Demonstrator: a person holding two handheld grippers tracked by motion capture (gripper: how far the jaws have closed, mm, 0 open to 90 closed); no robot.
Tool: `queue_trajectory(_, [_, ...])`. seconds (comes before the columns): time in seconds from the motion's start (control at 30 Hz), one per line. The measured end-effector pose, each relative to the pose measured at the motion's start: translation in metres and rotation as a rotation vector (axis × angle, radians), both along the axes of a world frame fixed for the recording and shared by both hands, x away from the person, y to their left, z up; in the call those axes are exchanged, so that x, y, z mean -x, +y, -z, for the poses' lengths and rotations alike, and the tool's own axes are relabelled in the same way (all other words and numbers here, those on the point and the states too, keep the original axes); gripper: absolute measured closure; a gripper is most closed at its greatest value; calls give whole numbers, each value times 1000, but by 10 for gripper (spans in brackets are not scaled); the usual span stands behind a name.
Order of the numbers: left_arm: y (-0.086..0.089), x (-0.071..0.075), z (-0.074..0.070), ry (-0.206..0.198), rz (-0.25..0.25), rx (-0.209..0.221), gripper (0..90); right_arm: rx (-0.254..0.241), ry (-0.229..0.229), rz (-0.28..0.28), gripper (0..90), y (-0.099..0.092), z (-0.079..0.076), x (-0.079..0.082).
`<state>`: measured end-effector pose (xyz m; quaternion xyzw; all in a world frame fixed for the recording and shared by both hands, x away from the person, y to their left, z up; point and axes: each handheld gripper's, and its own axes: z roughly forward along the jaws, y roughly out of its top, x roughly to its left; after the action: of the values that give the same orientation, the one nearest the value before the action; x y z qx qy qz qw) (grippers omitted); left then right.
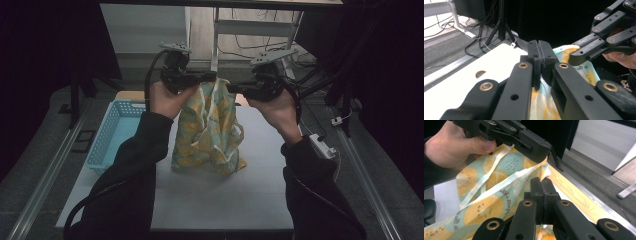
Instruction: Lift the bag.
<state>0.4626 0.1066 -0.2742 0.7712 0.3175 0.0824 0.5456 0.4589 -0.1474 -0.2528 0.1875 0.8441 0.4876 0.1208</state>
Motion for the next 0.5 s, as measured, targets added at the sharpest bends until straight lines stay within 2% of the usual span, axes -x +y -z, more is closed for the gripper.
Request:
queue_trajectory(0.17, [-3,-2,9,4,-3,-31,873,8,19,9,900,0,12,-5])
queue_trajectory(0.3, [-2,-2,15,8,1,-33,852,11,21,15,890,0,16,-5])
queue_trajectory(0.4, [0,-3,18,18,18,-28,790,4,25,24,855,-1,17,-6])
queue_trajectory(0.5, [-1,0,18,2,32,-44,728,-2,19,40,798,-1,16,-6])
